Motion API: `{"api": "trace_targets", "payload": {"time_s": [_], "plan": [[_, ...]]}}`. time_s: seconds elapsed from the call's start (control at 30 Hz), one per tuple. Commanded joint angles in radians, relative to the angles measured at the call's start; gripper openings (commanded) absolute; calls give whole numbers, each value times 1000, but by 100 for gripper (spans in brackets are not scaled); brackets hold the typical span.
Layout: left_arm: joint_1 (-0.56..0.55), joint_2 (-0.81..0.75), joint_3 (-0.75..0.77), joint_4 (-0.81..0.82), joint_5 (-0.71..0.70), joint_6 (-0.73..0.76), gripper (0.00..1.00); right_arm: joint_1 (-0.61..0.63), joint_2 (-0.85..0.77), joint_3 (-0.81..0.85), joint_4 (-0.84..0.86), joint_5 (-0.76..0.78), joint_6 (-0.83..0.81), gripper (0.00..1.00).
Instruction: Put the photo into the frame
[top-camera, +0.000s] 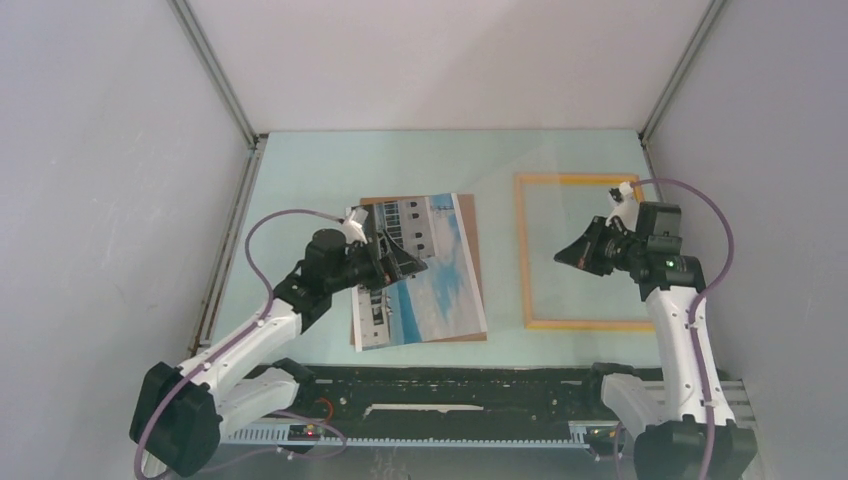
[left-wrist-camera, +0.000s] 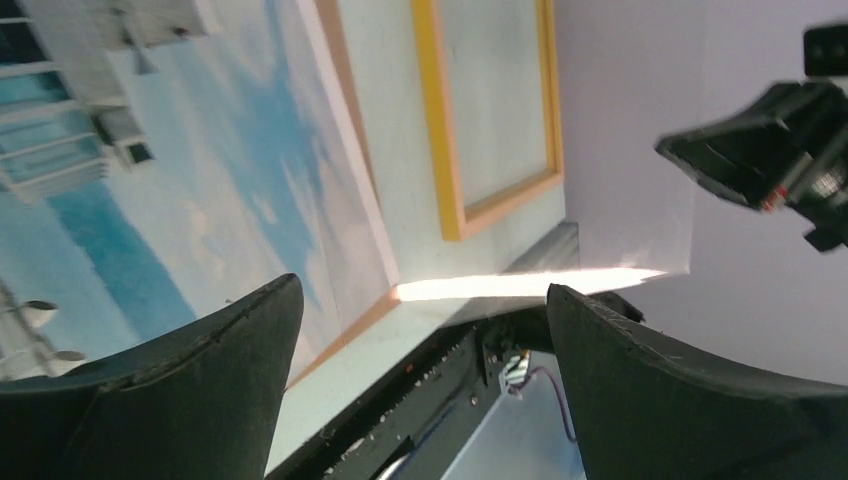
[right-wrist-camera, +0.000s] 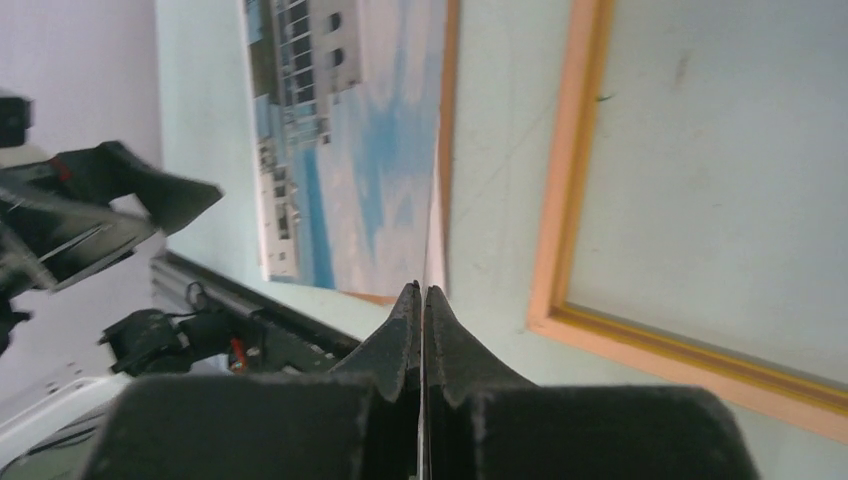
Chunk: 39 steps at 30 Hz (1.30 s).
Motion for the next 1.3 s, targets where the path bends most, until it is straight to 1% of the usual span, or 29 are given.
{"api": "trace_targets", "payload": {"time_s": [0.0, 0.1, 0.2, 0.27, 0.37, 0.43, 0.53, 0.6, 0.67, 0.73, 0.83, 0.93, 1.03, 1.1, 1.27], "plan": [[-51, -17, 104, 19, 40, 19, 100, -52, -27, 35, 8, 21, -236, 0], [-52, -10, 200, -87, 56, 98, 100, -64, -31, 28, 51, 121, -315, 0], [-52, -6, 286, -173, 49, 188, 100, -113, 24, 21, 74, 225, -341, 0], [-52, 4, 333, -223, 51, 236, 100, -192, 104, 21, 91, 178, -363, 0], [-52, 5, 358, -247, 88, 276, 100, -310, 211, 29, 113, 109, -365, 0], [-52, -1, 360, -255, 105, 297, 100, -357, 261, 30, 151, 84, -368, 0], [-52, -14, 359, -257, 106, 319, 100, -410, 360, 61, 144, 90, -407, 0], [-51, -16, 359, -257, 98, 335, 100, -412, 449, 86, 126, 133, -432, 0], [-57, -12, 359, -258, 75, 354, 100, -412, 499, 105, 121, 156, -445, 0], [-73, -10, 362, -270, 40, 384, 100, -412, 532, 124, 123, 199, -464, 0], [-110, -4, 370, -321, -35, 442, 100, -419, 584, 171, 85, 268, -493, 0], [-132, 2, 367, -353, -77, 479, 100, -430, 645, 220, 42, 307, -506, 0], [-144, 4, 372, -385, -110, 503, 100, -433, 678, 245, 37, 348, -514, 0], [-149, 8, 370, -392, -116, 506, 100, -437, 690, 252, 46, 365, -516, 0], [-162, 23, 356, -381, -96, 502, 100, -460, 748, 300, 17, 332, -521, 0]]}}
